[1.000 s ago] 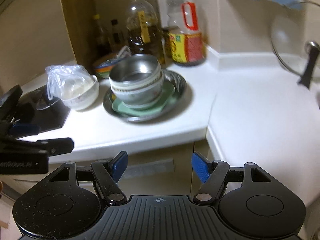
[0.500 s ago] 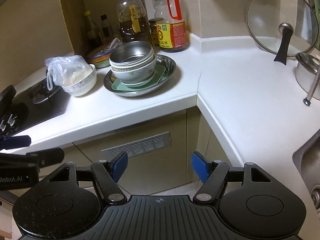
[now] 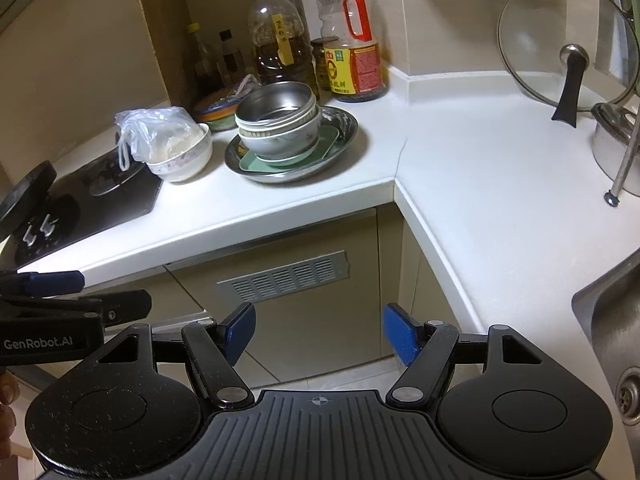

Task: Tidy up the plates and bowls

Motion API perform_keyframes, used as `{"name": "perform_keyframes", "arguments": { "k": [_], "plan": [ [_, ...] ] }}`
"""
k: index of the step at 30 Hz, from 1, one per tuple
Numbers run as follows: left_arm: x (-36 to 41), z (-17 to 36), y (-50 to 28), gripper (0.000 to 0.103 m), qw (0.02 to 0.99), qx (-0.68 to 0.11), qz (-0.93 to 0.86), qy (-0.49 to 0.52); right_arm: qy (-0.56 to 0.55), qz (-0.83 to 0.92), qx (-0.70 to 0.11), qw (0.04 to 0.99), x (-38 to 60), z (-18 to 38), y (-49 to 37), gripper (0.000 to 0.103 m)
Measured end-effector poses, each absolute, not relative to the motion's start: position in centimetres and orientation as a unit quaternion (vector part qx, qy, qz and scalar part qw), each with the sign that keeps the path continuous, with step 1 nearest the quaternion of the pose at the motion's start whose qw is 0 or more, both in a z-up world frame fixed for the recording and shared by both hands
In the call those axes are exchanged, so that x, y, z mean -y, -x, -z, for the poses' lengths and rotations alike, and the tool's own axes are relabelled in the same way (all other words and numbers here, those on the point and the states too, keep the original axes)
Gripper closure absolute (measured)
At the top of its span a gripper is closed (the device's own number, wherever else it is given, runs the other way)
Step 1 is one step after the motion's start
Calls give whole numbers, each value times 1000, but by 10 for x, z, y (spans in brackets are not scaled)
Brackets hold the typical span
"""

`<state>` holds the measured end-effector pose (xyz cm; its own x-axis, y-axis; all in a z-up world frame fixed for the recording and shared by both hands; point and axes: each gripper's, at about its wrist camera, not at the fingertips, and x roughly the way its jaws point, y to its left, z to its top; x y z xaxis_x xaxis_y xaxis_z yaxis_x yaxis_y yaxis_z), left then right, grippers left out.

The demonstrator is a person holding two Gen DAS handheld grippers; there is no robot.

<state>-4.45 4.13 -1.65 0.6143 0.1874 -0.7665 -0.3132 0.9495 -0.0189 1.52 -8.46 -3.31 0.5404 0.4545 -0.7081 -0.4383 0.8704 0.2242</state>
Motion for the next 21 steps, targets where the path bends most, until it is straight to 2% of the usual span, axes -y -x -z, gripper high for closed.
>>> {"name": "perform_keyframes", "arguments": {
  "k": [21],
  "plan": [
    [-29,15,42,15,895,-416,-144,74,-17,-268,-406,873,98,30,-17,32]
  ]
}}
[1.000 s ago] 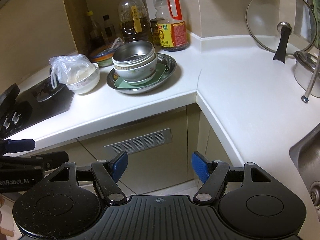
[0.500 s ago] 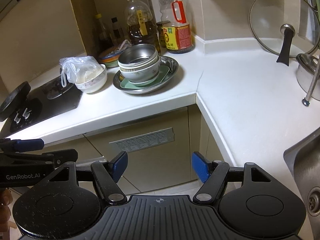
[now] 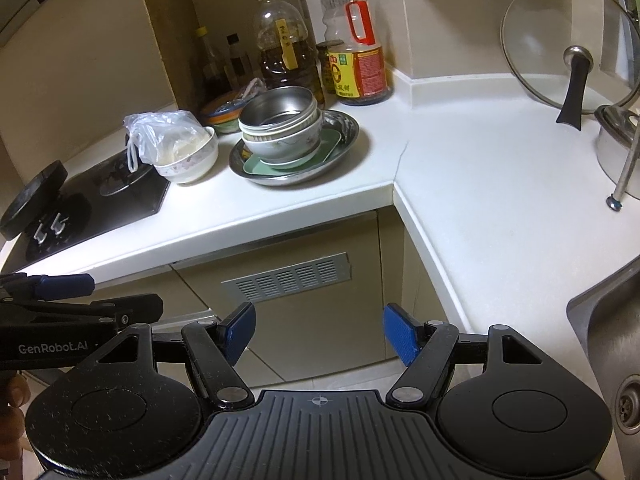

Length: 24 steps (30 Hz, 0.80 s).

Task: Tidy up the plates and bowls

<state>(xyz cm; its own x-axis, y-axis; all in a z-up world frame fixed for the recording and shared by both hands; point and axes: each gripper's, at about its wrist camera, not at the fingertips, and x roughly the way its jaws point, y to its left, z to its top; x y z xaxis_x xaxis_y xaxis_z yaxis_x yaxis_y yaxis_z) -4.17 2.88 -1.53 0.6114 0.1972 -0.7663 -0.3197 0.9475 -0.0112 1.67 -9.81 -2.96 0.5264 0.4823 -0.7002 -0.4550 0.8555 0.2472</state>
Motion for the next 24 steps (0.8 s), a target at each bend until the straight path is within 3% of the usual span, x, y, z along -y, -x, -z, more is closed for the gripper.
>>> {"name": "perform_keyframes", "arguments": {
  "k": [24],
  "plan": [
    [-27,13,39,15,896,-416,-136,71,-17,-266,-404,875,99,28,-19,32]
  ]
}}
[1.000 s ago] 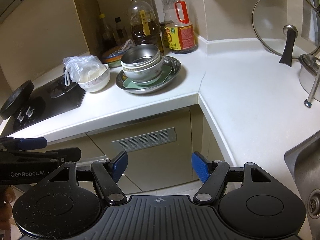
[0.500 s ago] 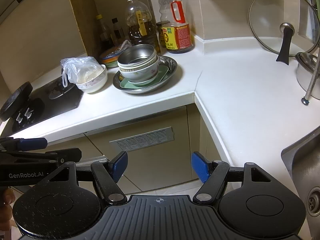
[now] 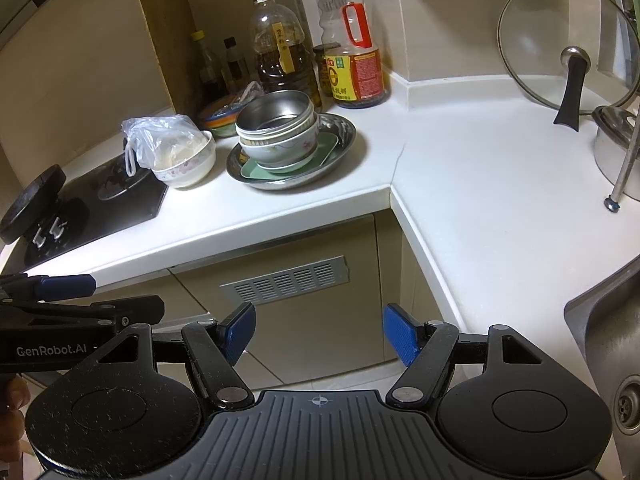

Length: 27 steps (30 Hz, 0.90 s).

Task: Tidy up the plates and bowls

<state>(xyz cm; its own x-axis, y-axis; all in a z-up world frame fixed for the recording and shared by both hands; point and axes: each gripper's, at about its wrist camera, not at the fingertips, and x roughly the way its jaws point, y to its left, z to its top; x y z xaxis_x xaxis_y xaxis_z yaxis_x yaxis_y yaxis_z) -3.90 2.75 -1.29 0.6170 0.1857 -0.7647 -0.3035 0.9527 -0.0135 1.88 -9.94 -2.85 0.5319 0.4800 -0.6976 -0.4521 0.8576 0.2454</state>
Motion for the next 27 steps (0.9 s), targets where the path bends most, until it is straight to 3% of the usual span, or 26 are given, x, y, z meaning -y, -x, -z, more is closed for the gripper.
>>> {"name": "perform_keyframes", "arguments": {
  "k": [27],
  "plan": [
    [-27,12,30,15,896,-417,-134,72,-16,-269,-406,873,96,30,-29,32]
  ]
}}
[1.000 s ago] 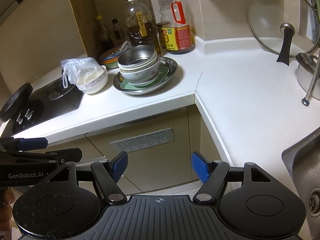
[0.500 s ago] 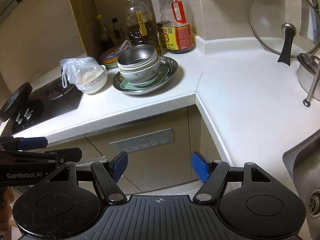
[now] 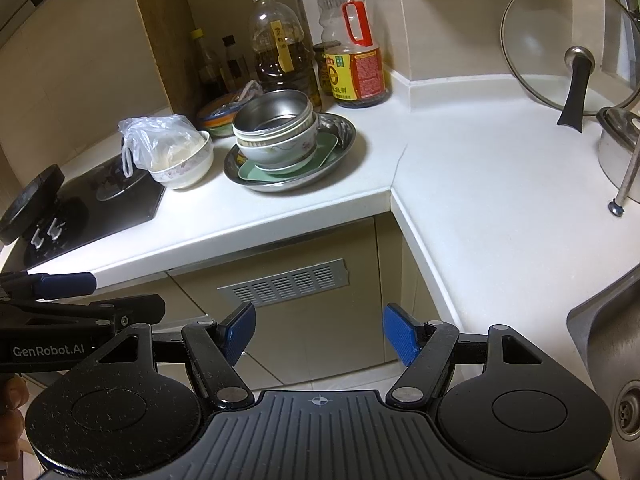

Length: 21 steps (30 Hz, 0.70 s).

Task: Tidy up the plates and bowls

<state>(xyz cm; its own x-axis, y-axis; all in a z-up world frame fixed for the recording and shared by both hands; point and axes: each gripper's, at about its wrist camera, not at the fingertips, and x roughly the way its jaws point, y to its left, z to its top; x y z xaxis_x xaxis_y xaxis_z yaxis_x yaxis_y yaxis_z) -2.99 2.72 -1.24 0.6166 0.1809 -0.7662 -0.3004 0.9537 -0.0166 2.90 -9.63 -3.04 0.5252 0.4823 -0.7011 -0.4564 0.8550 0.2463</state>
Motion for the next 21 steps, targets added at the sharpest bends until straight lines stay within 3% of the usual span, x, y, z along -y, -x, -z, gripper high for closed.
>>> {"name": "perform_keyframes", "arguments": {
  "k": [21],
  "plan": [
    [-28,13,22,15,895,-418,-139,72,-16,-272,-408,871,93,30,-38,32]
  ]
}}
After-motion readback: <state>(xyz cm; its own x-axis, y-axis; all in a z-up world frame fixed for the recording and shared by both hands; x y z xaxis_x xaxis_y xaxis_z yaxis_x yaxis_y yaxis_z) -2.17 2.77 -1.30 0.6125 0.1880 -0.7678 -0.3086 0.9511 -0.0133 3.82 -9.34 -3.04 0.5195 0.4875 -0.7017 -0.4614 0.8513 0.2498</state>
